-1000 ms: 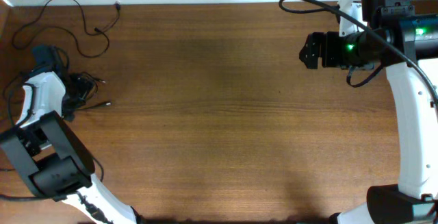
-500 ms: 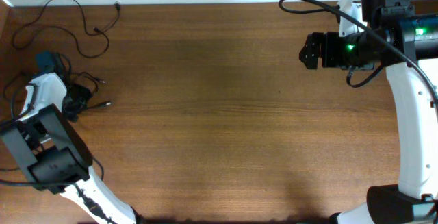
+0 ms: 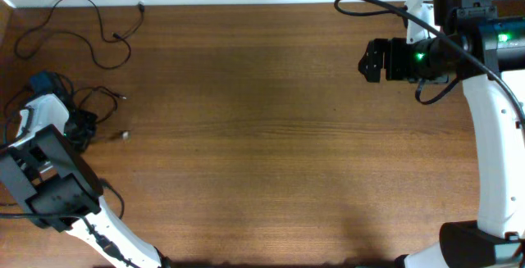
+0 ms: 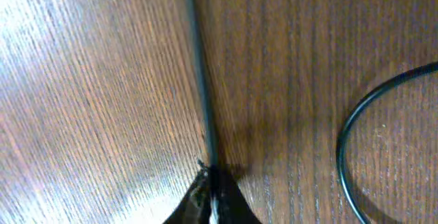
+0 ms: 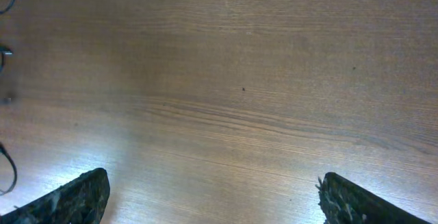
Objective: Untangle cables
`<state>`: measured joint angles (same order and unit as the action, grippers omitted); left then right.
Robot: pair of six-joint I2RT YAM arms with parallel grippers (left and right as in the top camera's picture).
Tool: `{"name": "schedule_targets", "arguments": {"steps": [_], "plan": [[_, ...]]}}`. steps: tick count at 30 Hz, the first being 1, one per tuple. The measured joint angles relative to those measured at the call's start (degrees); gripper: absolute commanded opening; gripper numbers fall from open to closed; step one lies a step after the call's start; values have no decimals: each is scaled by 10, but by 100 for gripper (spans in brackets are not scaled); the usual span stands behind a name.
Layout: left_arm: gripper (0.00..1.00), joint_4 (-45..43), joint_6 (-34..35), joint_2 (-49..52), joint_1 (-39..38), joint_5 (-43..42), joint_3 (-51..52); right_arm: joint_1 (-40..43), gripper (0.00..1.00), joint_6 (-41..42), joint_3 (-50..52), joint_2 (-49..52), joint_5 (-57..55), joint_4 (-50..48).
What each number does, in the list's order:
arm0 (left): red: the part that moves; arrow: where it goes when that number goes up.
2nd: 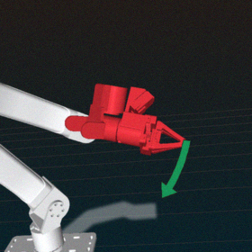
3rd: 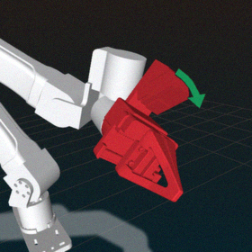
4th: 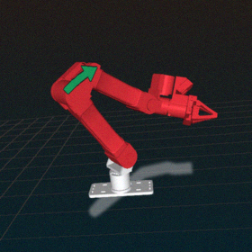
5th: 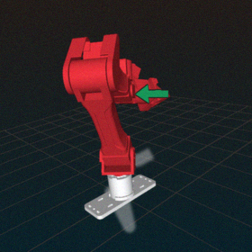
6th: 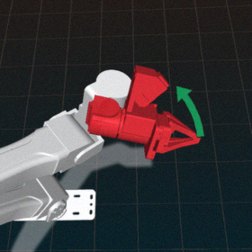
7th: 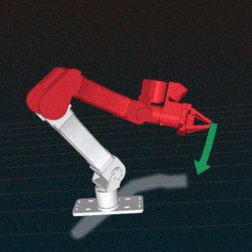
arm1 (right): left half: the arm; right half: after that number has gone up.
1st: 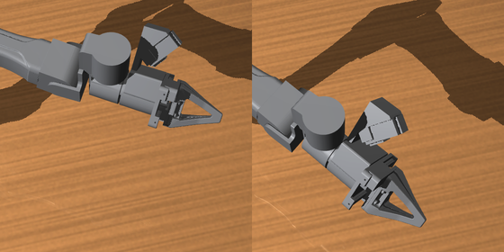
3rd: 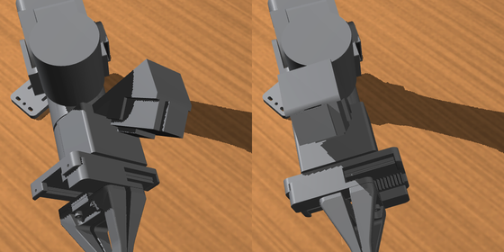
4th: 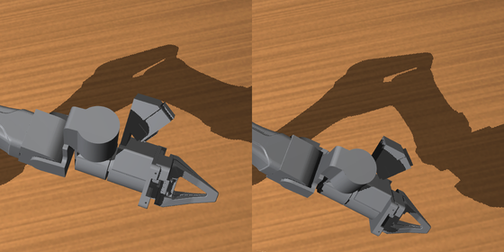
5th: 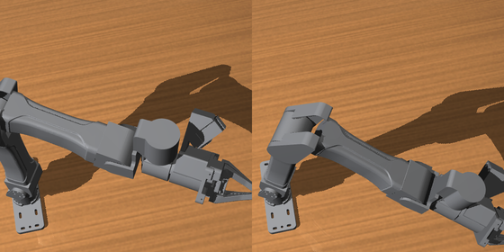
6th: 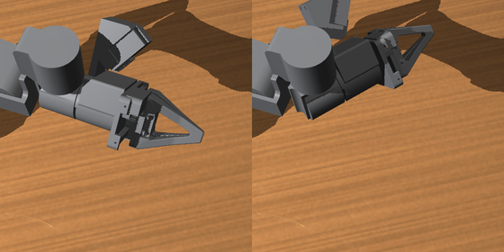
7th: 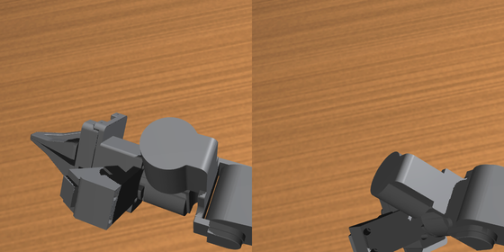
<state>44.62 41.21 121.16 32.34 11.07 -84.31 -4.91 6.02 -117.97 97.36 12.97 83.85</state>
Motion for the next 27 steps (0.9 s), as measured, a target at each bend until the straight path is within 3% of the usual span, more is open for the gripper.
{"name": "schedule_targets", "arguments": {"steps": [27], "plan": [[0, 193, 4, 3, 19, 0, -3, 0, 98, 0, 37, 2, 2, -9]]}}
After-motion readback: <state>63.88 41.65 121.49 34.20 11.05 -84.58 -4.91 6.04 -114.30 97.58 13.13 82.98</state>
